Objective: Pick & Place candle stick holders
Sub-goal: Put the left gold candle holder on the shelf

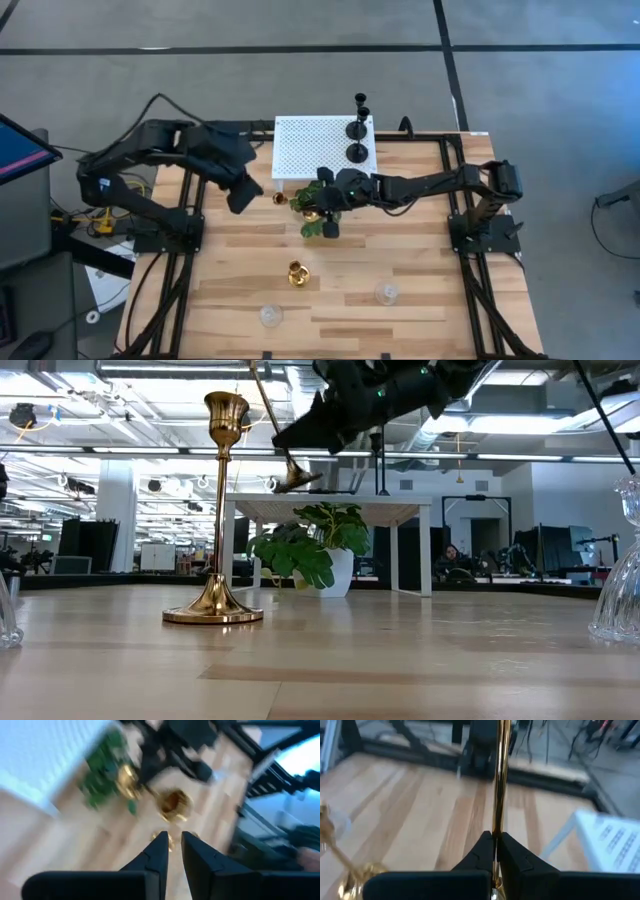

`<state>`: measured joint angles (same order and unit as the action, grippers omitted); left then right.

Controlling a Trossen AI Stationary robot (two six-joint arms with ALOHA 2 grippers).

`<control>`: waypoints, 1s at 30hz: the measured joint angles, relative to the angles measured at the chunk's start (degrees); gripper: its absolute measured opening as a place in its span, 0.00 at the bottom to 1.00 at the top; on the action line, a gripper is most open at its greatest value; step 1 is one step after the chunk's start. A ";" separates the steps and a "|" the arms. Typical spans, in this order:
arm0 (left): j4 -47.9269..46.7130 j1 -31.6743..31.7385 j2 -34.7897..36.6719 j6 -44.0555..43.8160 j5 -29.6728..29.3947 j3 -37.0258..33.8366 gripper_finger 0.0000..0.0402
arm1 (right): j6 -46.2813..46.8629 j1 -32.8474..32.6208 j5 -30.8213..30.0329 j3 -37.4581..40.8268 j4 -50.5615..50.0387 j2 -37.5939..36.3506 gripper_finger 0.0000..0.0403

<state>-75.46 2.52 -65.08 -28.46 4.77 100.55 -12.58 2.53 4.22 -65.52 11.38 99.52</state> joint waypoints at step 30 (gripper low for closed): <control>31.74 -7.49 19.65 21.42 -21.29 -40.21 0.01 | -4.11 -1.28 -7.26 0.50 -1.22 -4.85 0.00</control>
<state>-43.73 -4.97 -45.43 -7.03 -16.51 60.34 -16.69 1.25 -3.03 -65.02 10.16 94.67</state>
